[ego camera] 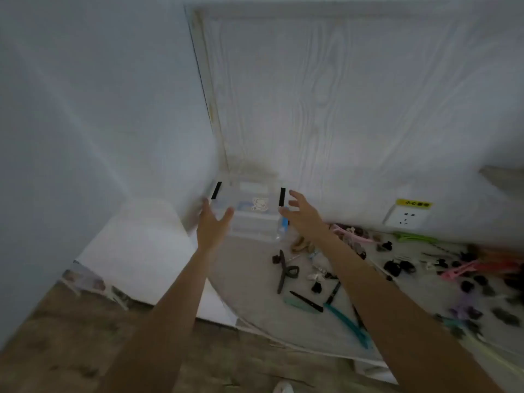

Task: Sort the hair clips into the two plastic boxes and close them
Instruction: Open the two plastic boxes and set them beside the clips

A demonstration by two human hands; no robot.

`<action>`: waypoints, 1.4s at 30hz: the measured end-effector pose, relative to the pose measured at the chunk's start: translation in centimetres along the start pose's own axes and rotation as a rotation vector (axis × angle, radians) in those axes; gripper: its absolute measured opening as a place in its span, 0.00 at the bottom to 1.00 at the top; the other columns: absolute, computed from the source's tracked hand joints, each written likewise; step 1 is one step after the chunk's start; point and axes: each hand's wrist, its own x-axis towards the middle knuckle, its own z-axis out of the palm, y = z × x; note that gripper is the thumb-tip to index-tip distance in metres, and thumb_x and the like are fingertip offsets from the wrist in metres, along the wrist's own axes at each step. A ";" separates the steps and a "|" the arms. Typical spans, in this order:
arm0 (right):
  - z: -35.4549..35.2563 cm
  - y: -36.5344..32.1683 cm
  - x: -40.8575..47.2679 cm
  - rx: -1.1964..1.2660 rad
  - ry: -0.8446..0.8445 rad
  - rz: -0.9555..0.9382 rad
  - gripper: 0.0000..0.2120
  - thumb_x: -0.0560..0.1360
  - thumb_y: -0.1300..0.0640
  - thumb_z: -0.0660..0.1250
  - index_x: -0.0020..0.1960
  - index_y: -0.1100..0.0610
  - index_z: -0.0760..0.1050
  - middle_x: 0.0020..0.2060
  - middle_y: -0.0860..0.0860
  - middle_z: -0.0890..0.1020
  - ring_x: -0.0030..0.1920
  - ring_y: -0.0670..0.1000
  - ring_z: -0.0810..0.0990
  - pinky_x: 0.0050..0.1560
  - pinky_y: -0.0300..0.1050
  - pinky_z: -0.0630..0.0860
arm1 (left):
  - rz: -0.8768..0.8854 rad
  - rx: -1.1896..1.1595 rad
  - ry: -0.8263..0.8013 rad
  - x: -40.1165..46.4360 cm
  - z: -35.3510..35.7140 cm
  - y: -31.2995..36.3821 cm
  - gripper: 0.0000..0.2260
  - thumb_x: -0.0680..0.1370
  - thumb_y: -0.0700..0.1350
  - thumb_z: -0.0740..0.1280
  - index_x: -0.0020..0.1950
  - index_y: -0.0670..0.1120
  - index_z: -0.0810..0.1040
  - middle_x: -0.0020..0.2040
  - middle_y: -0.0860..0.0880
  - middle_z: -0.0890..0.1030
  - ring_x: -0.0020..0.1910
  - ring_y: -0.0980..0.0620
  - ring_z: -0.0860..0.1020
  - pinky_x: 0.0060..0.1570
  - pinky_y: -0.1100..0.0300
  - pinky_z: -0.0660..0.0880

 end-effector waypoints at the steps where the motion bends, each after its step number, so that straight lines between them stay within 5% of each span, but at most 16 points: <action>1: 0.3 0.0 0.5 0.044 0.012 0.010 0.29 0.77 0.52 0.63 0.74 0.52 0.56 0.69 0.57 0.68 0.65 0.56 0.71 0.61 0.46 0.71 | -0.004 -0.034 0.005 0.3 0.0 -0.1 0.35 0.76 0.52 0.66 0.76 0.43 0.52 0.73 0.41 0.63 0.71 0.43 0.65 0.69 0.48 0.63; 7: 1.3 0.2 1.6 0.133 0.102 0.034 0.28 0.75 0.57 0.67 0.71 0.56 0.60 0.61 0.59 0.75 0.46 0.53 0.77 0.50 0.53 0.80 | -0.018 -0.184 0.020 -0.1 0.0 0.6 0.27 0.74 0.42 0.70 0.71 0.43 0.64 0.66 0.44 0.71 0.62 0.48 0.71 0.58 0.57 0.68; 12: 1.7 0.9 2.0 0.136 0.192 0.019 0.24 0.75 0.59 0.67 0.69 0.59 0.64 0.58 0.60 0.77 0.42 0.51 0.77 0.33 0.34 0.78 | -0.062 -0.268 0.080 0.8 0.0 -0.1 0.23 0.74 0.48 0.70 0.67 0.43 0.68 0.65 0.45 0.73 0.56 0.52 0.73 0.53 0.61 0.68; 17: 1.5 0.9 2.0 0.097 0.188 0.018 0.24 0.75 0.61 0.66 0.69 0.59 0.64 0.59 0.60 0.77 0.43 0.53 0.78 0.45 0.50 0.81 | -0.049 -0.221 0.125 1.1 -0.1 0.0 0.20 0.73 0.45 0.70 0.62 0.42 0.71 0.61 0.45 0.77 0.49 0.53 0.73 0.50 0.61 0.69; 23: 0.3 -0.9 -2.0 0.102 0.180 -0.062 0.31 0.74 0.63 0.66 0.73 0.53 0.57 0.51 0.50 0.75 0.44 0.50 0.78 0.36 0.37 0.78 | 0.097 -0.202 0.090 -2.3 -2.6 1.0 0.22 0.75 0.45 0.68 0.68 0.49 0.69 0.59 0.53 0.72 0.54 0.55 0.72 0.51 0.60 0.71; 26: 0.2 -0.2 -5.5 0.014 0.144 -0.070 0.27 0.76 0.57 0.65 0.72 0.53 0.59 0.43 0.44 0.75 0.41 0.47 0.78 0.41 0.41 0.79 | 0.121 -0.153 0.104 -5.6 -3.9 -0.3 0.18 0.75 0.53 0.67 0.63 0.52 0.73 0.56 0.53 0.76 0.51 0.54 0.76 0.50 0.54 0.76; 31: 2.4 2.8 -9.3 -0.221 0.153 -0.087 0.16 0.78 0.55 0.61 0.65 0.58 0.68 0.46 0.54 0.81 0.42 0.52 0.79 0.45 0.50 0.78 | 0.016 0.012 0.135 -10.2 -4.3 -3.4 0.11 0.75 0.55 0.65 0.51 0.50 0.74 0.44 0.54 0.79 0.42 0.53 0.78 0.45 0.47 0.79; 36: 3.9 5.9 -11.2 -0.201 0.098 -0.034 0.16 0.78 0.65 0.56 0.65 0.57 0.69 0.41 0.56 0.82 0.39 0.56 0.81 0.43 0.58 0.80 | -0.010 0.276 0.113 -12.8 -3.5 -6.3 0.12 0.81 0.47 0.56 0.57 0.40 0.72 0.50 0.43 0.79 0.48 0.43 0.76 0.43 0.58 0.66; 42: 4.6 5.2 -11.1 -0.213 0.042 0.013 0.14 0.78 0.54 0.62 0.60 0.61 0.72 0.47 0.55 0.82 0.44 0.54 0.81 0.46 0.51 0.80 | 0.025 0.276 0.096 -13.0 -3.3 -7.6 0.13 0.82 0.44 0.54 0.57 0.39 0.72 0.50 0.42 0.76 0.47 0.44 0.74 0.43 0.57 0.65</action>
